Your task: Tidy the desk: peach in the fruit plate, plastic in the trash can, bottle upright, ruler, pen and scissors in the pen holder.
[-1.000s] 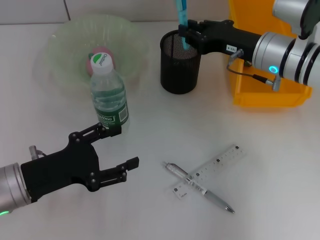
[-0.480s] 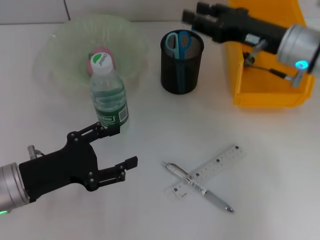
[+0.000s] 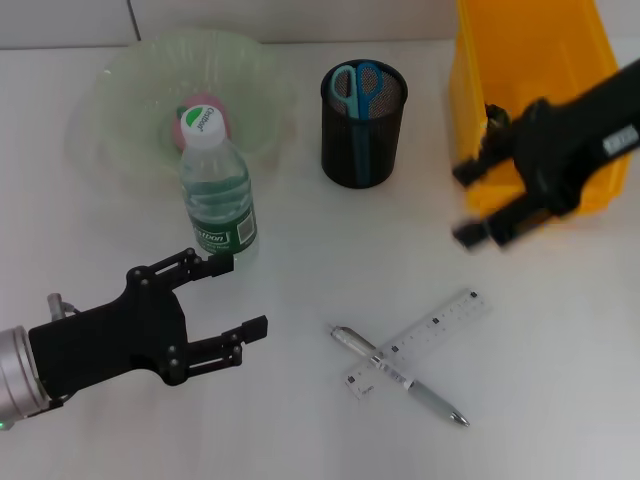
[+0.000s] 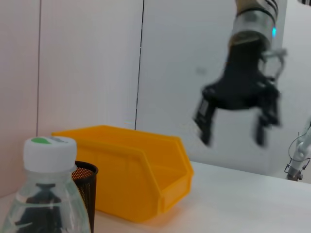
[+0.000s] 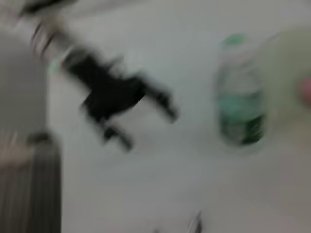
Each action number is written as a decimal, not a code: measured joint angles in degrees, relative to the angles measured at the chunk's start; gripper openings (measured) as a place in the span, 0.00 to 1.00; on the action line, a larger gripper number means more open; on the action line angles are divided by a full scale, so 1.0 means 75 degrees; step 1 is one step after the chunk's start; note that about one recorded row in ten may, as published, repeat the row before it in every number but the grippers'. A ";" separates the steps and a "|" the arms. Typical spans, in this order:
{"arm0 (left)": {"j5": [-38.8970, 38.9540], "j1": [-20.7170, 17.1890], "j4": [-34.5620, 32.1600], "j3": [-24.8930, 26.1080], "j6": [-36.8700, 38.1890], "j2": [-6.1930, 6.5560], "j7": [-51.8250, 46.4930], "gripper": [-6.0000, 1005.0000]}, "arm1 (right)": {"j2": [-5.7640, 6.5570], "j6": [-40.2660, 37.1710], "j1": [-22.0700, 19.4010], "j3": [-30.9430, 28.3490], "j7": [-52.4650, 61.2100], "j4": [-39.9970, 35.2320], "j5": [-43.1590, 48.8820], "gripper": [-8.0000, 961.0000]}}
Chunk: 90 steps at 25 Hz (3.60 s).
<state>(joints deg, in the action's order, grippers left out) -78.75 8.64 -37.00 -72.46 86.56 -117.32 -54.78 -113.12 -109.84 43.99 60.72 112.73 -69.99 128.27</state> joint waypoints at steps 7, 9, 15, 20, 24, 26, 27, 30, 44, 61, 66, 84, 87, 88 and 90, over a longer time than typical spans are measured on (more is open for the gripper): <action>0.0000 -0.0002 -0.0018 -0.0023 0.0004 -0.0059 -0.0003 0.76 | -0.0824 0.0059 0.0248 0.2492 -0.1364 -0.0641 0.2269 0.78; 0.0000 -0.0004 -0.0034 -0.0038 0.0014 -0.0067 -0.0004 0.76 | -0.0837 0.0200 0.0248 0.2848 -0.1464 -0.0586 0.2358 0.78; -0.0269 -0.0013 -0.0058 -0.0005 0.0173 -0.0045 0.0005 0.75 | -0.0851 0.0667 0.0199 0.3926 -0.2300 -0.0426 0.2403 0.78; -0.0627 0.0010 -0.0079 0.0078 0.0244 0.0001 -0.0014 0.75 | -0.0832 0.0975 0.0280 0.4165 -0.2663 -0.0285 0.2397 0.78; -0.0705 0.0014 -0.0088 0.0129 0.0247 -0.0002 -0.0006 0.75 | -0.0812 0.1136 0.0369 0.4266 -0.2735 -0.0165 0.2333 0.78; -0.0742 0.0016 -0.0088 0.0132 0.0248 -0.0020 -0.0007 0.74 | -0.0811 0.1334 0.0410 0.4440 -0.2761 -0.0072 0.2309 0.78; -0.0766 0.0015 -0.0086 0.0134 0.0246 -0.0028 -0.0007 0.74 | -0.0823 0.1512 0.0472 0.4590 -0.2773 0.0056 0.2257 0.78; -0.0793 0.0020 -0.0079 0.0134 0.0245 -0.0038 -0.0037 0.74 | -0.0841 0.1683 0.0592 0.4776 -0.2808 0.0272 0.2048 0.78; -0.0807 0.0177 -0.0106 0.0116 0.0314 0.0004 -0.0637 0.70 | -0.0865 0.2282 0.1040 0.5117 -0.2997 0.1157 0.1602 0.78; -0.0981 0.0342 -0.0095 0.0135 0.0263 -0.0071 -0.0607 0.80 | -0.0889 0.2991 0.1163 0.5587 -0.3079 0.1798 0.1383 0.77; -0.0985 0.0361 -0.0081 0.0135 0.0260 -0.0083 -0.0603 0.80 | -0.0892 0.3099 0.1176 0.5622 -0.3059 0.1860 0.1382 0.77; -0.0984 0.0383 -0.0105 0.0135 0.0266 -0.0096 -0.0597 0.80 | -0.0901 0.3213 0.1201 0.5748 -0.2954 0.2030 0.1231 0.41; -0.0984 0.0383 -0.0106 0.0134 0.0268 -0.0096 -0.0595 0.80 | -0.0902 0.3200 0.1192 0.5723 -0.2863 0.1980 0.1204 0.37; -0.0983 0.0383 -0.0105 0.0134 0.0271 -0.0096 -0.0595 0.80 | -0.0900 0.3177 0.1190 0.5704 -0.2791 0.1934 0.1202 0.36; -0.0983 0.0383 -0.0112 0.0134 0.0289 -0.0096 -0.0594 0.80 | -0.0859 0.3084 0.1179 0.5499 -0.2495 0.1705 0.1253 0.35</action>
<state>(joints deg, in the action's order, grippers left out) -86.13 11.52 -37.85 -71.45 88.72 -118.04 -59.24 -119.56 -86.70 52.83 101.97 94.01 -57.21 137.67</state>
